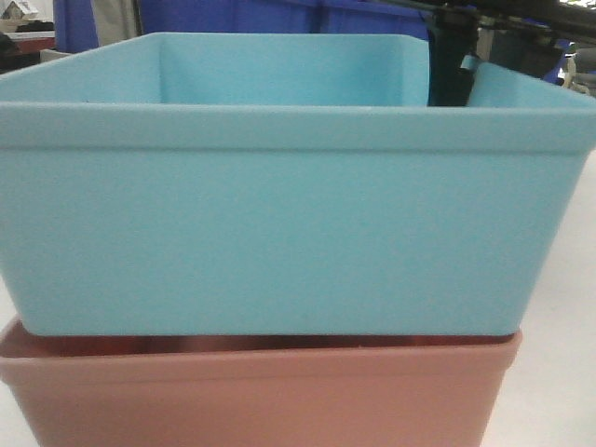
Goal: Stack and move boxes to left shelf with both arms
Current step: 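Lower the light-blue box into the pink box and open the right gripper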
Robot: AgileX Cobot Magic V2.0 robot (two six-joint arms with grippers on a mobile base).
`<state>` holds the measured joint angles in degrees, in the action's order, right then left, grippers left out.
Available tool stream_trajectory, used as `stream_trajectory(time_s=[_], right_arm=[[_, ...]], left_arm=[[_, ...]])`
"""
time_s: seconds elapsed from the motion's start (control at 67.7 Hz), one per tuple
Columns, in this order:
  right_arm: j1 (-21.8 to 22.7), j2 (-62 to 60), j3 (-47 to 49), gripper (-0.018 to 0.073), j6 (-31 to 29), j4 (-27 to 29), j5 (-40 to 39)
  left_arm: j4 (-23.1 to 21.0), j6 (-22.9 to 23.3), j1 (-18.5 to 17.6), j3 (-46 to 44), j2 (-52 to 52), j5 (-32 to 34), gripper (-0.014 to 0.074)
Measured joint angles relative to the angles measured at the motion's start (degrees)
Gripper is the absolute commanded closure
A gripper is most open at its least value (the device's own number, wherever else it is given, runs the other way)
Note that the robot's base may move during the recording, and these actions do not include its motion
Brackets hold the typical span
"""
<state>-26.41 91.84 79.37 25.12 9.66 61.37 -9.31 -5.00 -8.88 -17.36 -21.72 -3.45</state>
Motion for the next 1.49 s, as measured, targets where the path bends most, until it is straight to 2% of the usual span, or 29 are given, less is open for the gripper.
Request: stream_trajectory(time_s=[1.493], right_arm=[[-1.0, 1.0, -0.9, 0.0504, -0.6, 0.8, -3.2]], left_arm=[[0.0, 0.0, 0.0, 0.0, 0.0, 0.0, 0.0213]])
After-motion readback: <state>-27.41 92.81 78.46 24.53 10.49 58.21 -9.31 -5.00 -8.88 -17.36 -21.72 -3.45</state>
